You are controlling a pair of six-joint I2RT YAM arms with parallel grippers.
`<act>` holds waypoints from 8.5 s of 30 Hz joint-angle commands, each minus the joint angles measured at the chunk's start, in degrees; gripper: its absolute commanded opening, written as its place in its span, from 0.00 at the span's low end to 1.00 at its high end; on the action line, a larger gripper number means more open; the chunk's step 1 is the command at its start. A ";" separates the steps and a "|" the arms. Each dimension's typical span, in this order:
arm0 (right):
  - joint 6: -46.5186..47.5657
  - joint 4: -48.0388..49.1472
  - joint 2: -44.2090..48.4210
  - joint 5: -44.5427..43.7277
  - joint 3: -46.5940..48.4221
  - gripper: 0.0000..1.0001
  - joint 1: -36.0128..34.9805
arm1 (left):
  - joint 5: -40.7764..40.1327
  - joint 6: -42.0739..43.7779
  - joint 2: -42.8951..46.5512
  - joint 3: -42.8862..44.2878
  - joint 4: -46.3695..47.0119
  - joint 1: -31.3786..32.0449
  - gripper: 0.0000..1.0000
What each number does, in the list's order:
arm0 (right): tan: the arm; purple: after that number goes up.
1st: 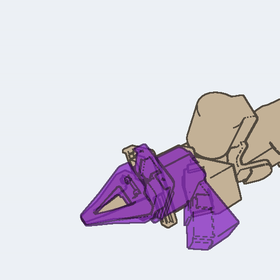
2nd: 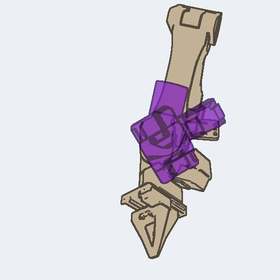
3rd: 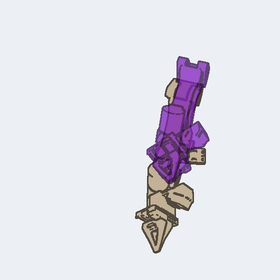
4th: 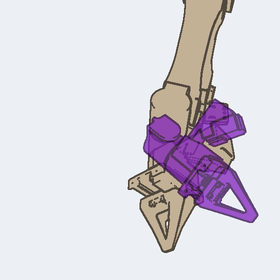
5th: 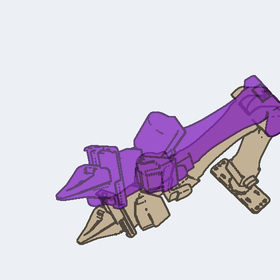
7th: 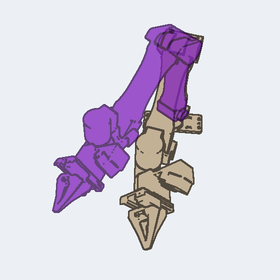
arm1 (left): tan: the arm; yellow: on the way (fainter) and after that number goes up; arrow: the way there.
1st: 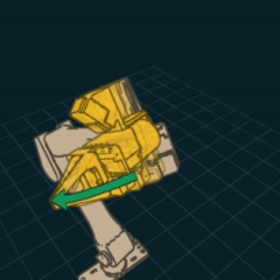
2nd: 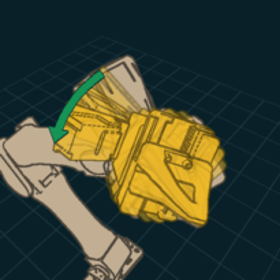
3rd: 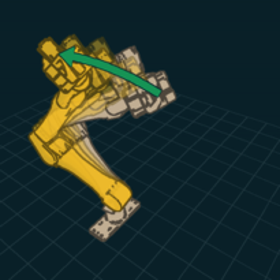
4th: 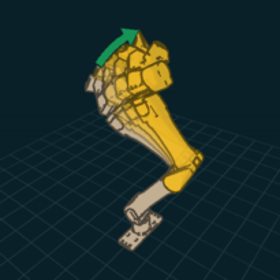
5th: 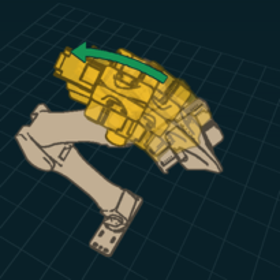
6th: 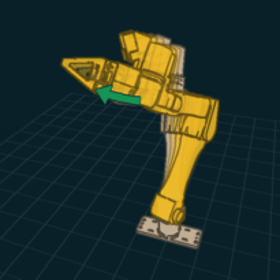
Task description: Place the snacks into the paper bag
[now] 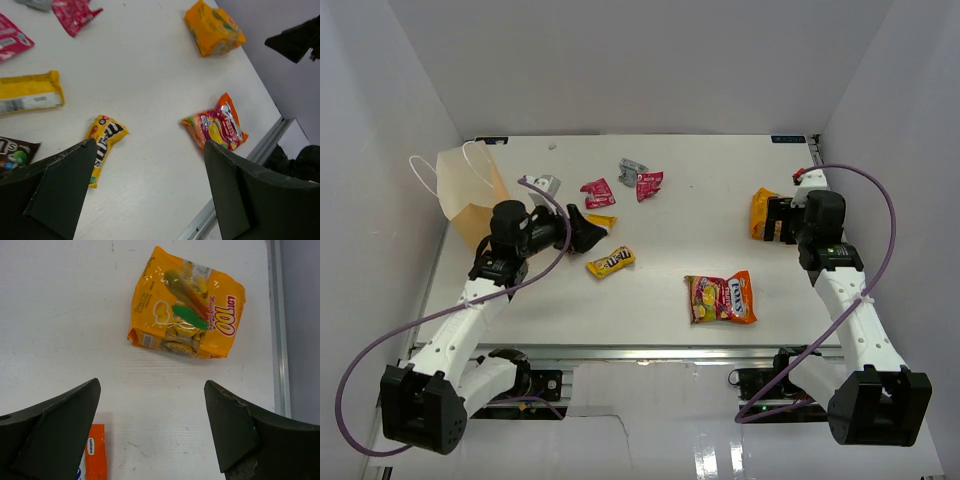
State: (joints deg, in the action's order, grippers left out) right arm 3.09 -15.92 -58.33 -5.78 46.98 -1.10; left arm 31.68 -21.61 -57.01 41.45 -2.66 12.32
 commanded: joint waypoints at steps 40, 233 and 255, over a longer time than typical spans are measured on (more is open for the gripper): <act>34.52 -15.28 -5.66 38.92 2.32 0.90 0.22 | -54.80 -30.96 -54.70 33.26 -40.33 5.35 0.47; 41.47 -23.98 -25.17 67.48 20.70 0.83 -2.06 | -66.50 2.62 -27.98 78.96 -45.25 -18.20 0.15; 41.38 -23.98 -25.61 67.22 19.38 0.82 -1.01 | -50.93 -0.02 -20.42 54.18 -39.71 -24.62 0.23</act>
State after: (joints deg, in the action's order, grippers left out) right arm 43.94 -40.34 -83.85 60.20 65.80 -2.57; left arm -22.15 -21.02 -82.26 96.90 -45.56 -12.05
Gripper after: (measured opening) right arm 0.827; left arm 0.336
